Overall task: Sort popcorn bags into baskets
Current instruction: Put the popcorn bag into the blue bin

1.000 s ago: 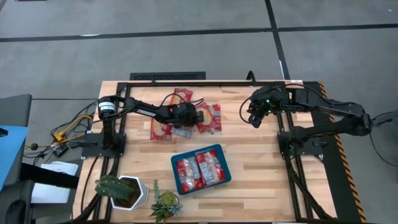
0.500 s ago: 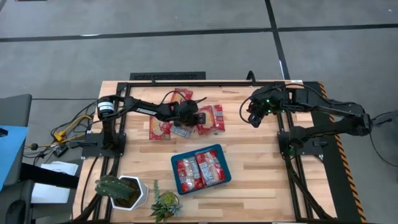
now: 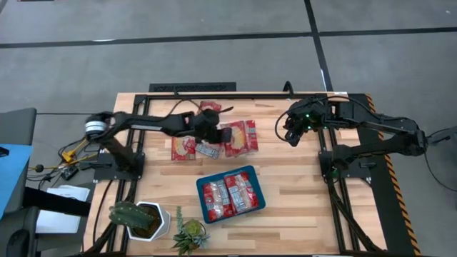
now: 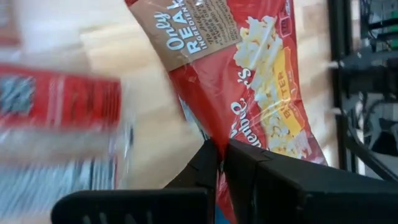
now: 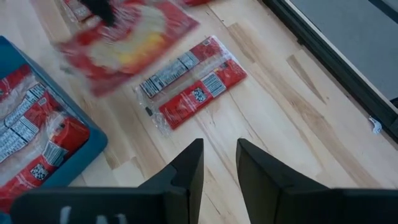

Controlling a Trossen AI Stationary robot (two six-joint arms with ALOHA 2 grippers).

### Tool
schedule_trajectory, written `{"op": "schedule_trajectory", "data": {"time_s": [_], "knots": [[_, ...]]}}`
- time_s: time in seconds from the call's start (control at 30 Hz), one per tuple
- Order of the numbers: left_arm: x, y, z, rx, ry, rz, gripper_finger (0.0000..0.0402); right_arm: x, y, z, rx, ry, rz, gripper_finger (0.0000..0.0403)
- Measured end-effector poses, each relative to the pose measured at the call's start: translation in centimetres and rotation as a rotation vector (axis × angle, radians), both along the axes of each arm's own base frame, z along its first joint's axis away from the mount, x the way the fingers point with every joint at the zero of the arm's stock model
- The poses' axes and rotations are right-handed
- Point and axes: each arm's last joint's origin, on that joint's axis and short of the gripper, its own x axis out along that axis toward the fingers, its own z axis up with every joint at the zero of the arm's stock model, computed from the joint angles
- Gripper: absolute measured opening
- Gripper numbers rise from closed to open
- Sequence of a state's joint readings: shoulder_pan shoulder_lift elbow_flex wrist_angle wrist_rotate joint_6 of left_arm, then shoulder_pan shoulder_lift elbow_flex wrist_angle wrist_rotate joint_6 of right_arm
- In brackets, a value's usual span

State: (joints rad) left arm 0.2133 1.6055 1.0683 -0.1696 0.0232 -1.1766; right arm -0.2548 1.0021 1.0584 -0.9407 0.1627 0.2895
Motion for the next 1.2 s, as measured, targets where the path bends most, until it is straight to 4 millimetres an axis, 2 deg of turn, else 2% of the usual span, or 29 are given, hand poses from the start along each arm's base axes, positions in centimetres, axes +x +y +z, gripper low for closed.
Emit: {"op": "schedule_trajectory", "data": {"time_s": [0.17,0.27,0.47,0.63,0.83,1.0,1.2], "knots": [[-3.0,-4.7,3.7,0.008,0.027,0.056,0.0000,0.0,0.0,0.0,-0.004,0.000,0.006,0.0118],[-4.3,-8.3,4.6,-0.015,0.029,0.095,0.0000,0.0,0.0,0.0,-0.001,0.000,0.010,0.0118],[-5.7,-15.4,3.7,-0.106,0.044,0.138,0.0000,0.1,0.3,0.0,0.000,-0.001,0.028,0.0118],[-6.6,-19.3,2.6,-0.177,0.046,0.175,0.0000,0.2,0.7,0.0,0.000,-0.002,0.050,0.0118],[-6.5,-21.7,0.7,-0.193,0.090,0.144,0.0000,0.3,0.9,0.0,0.000,-0.002,0.063,0.0118],[-5.8,-21.9,-0.8,-0.168,0.134,0.149,0.0001,0.3,0.9,0.0,0.000,-0.002,0.062,0.0118],[-5.2,-21.8,-1.2,-0.189,0.157,0.116,0.0016,0.3,0.9,0.0,0.000,-0.001,0.062,0.0118]]}}
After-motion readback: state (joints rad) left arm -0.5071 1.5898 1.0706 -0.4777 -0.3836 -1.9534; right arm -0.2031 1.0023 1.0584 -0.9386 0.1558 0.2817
